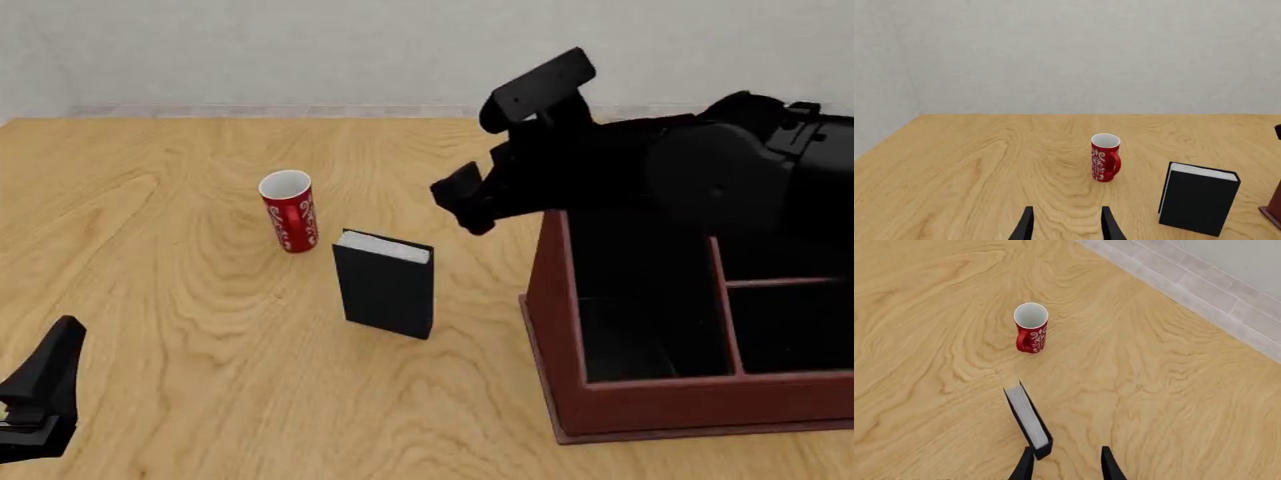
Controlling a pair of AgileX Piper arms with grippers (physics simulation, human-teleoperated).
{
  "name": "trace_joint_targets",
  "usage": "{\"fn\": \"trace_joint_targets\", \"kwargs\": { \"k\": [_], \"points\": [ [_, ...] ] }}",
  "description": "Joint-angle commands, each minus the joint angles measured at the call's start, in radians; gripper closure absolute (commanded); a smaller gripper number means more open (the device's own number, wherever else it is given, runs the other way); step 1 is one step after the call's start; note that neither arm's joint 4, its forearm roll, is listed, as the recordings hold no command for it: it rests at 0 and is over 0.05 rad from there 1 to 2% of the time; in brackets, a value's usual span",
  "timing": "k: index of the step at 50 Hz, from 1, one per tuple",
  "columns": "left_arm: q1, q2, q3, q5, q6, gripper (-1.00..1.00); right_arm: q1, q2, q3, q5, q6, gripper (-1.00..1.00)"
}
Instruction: Pick up the book and place it in the left compartment of the caddy.
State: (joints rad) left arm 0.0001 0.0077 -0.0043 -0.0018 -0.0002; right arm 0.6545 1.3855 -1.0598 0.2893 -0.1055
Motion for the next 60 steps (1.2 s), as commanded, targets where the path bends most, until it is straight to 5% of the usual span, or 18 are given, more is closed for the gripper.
{"fn": "trace_joint_targets", "kwargs": {
  "k": [1, 44, 60],
  "points": [
    [0.0, 0.0, 0.0, 0.0, 0.0, -1.0, 0.03, 0.075, -0.045, 0.036, 0.011, -1.0],
    [0.0, 0.0, 0.0, 0.0, -0.001, -1.0, 0.053, 0.343, -0.222, 0.192, 0.042, -1.0],
    [0.0, 0.0, 0.0, 0.0, 0.0, -1.0, 0.05, 0.409, -0.239, 0.183, 0.055, -1.0]
  ]
}}
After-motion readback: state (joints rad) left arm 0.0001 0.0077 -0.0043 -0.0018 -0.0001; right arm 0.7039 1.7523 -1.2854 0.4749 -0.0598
